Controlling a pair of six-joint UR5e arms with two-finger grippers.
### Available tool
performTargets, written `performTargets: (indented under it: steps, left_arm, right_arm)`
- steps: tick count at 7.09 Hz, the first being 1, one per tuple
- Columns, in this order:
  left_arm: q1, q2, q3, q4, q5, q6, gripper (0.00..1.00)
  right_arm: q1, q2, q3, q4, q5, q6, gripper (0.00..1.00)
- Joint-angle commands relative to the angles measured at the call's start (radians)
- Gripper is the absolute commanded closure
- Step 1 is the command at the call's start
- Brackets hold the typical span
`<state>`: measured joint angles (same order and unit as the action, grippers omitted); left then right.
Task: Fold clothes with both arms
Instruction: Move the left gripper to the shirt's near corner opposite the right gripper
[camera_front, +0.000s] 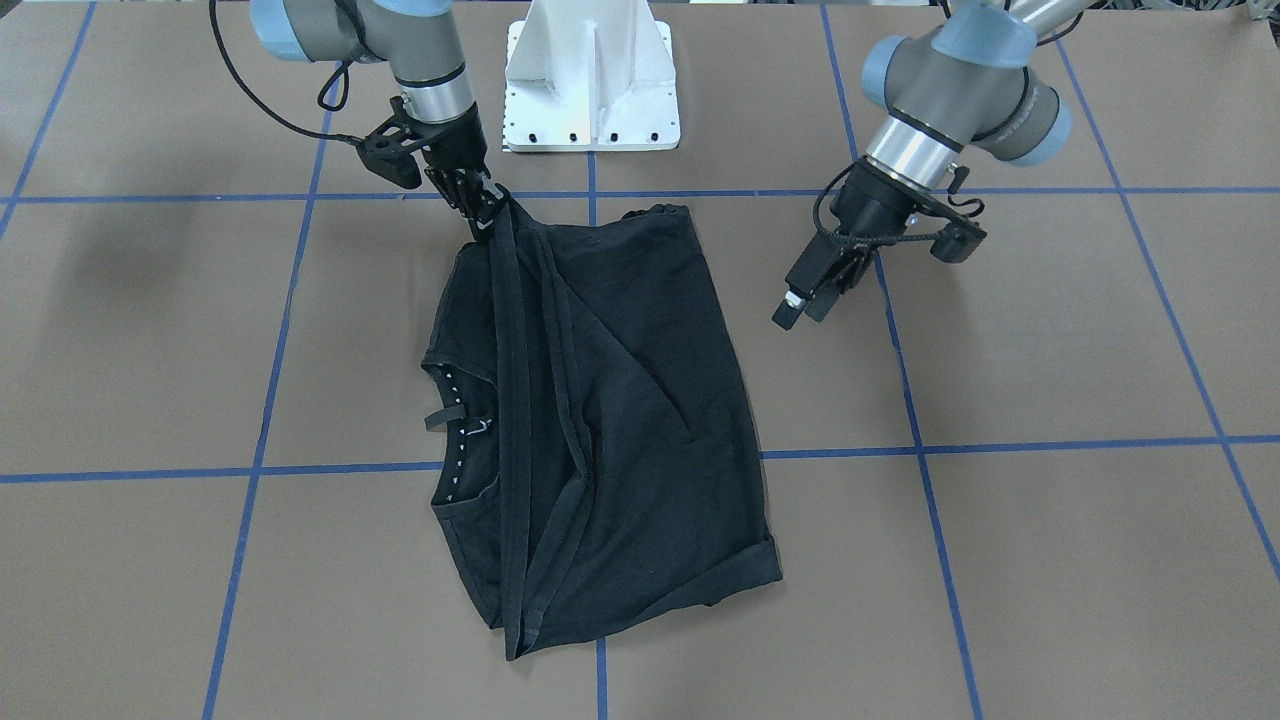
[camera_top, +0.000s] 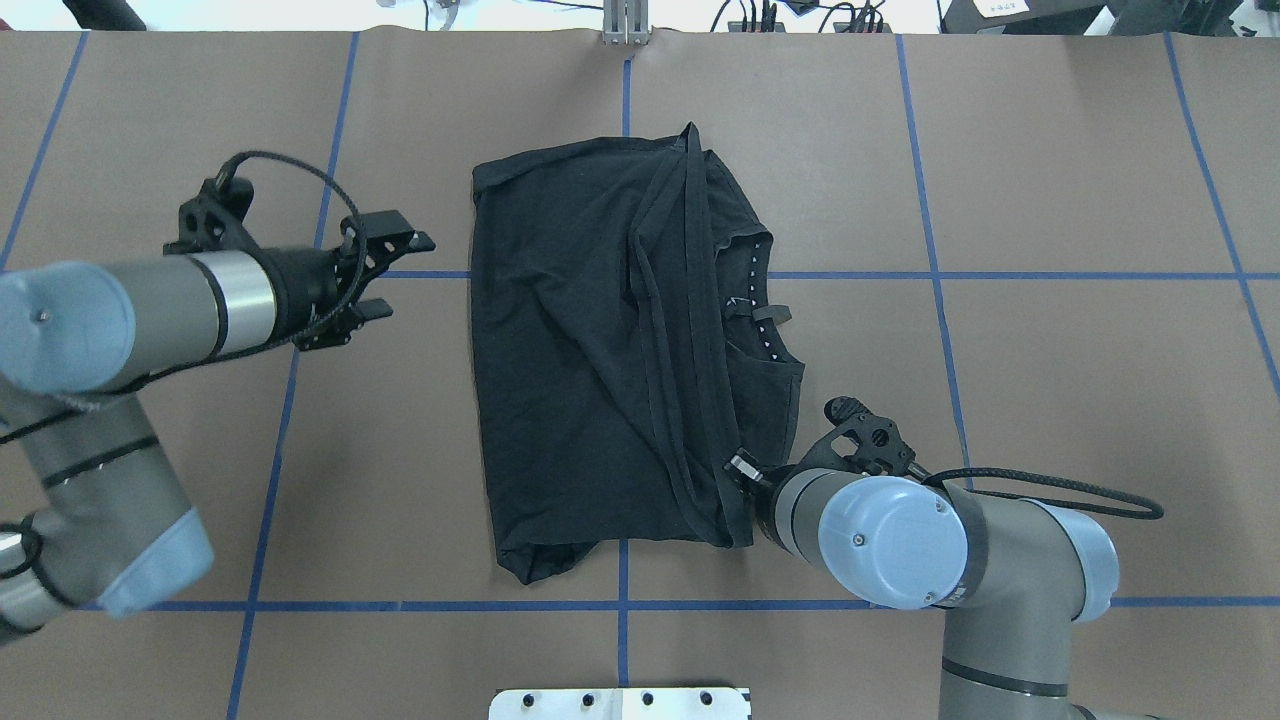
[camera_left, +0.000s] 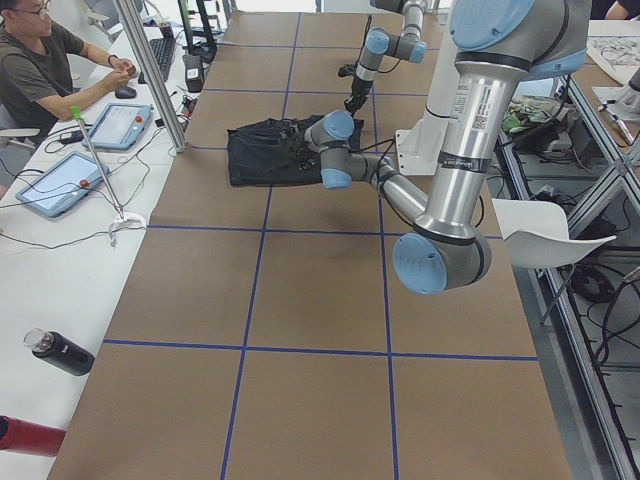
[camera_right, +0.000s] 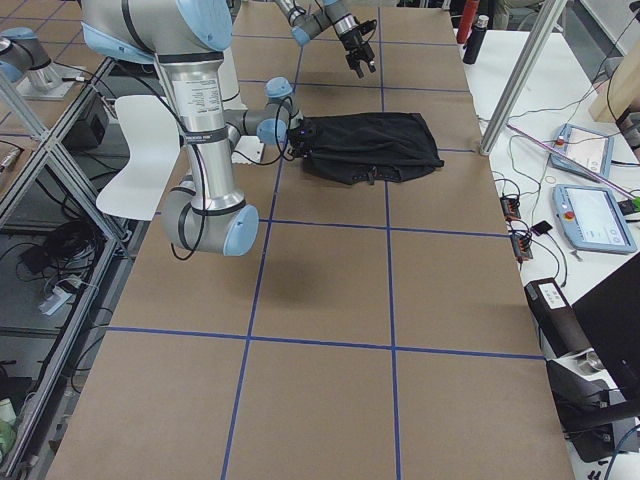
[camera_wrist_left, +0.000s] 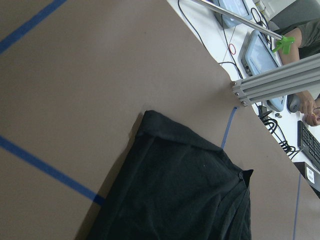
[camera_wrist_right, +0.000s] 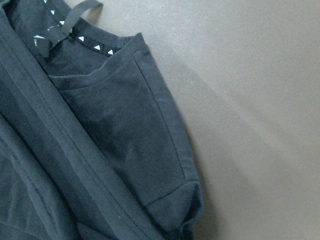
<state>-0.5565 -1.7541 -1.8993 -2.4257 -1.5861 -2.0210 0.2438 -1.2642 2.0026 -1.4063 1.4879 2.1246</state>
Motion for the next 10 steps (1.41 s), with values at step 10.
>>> performTargets:
  steps: [10]
  left_arm:
    - [0.464,-0.084,-0.015,0.318,0.276,-0.39,0.23]
  right_arm:
    - [-0.003,-0.015,0.011,0.004,0.0,0.002,1.0]
